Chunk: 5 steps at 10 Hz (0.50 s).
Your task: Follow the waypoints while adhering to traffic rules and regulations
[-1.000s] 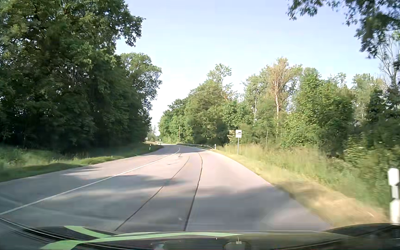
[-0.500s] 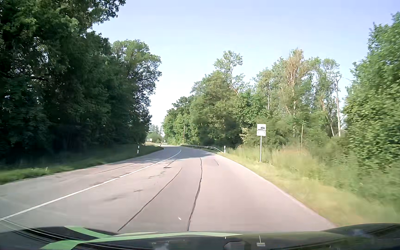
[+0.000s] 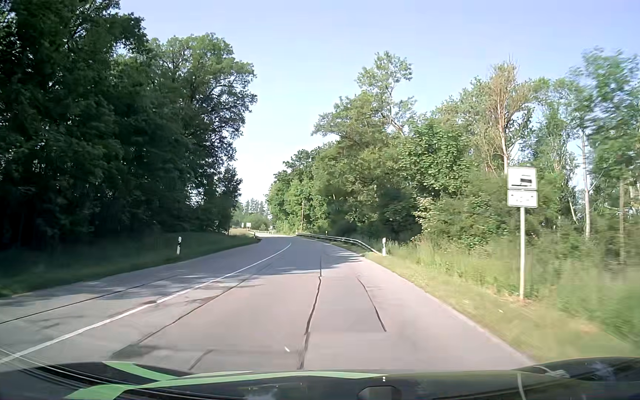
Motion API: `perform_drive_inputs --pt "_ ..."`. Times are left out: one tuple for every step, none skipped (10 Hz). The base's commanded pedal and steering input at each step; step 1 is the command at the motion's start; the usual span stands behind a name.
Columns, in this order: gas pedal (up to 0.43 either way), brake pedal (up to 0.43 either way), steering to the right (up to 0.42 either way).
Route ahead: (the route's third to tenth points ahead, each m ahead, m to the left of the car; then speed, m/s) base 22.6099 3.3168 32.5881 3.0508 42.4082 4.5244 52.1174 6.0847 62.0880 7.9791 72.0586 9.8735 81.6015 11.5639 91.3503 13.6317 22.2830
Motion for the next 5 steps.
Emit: perform_drive_inputs --pt "0.13 0.0 -0.022" --pt "0.13 0.0 -0.023" --pt "0.13 0.0 -0.023" --pt "0.138 0.0 -0.023" --pt "0.15 0.0 -0.023"
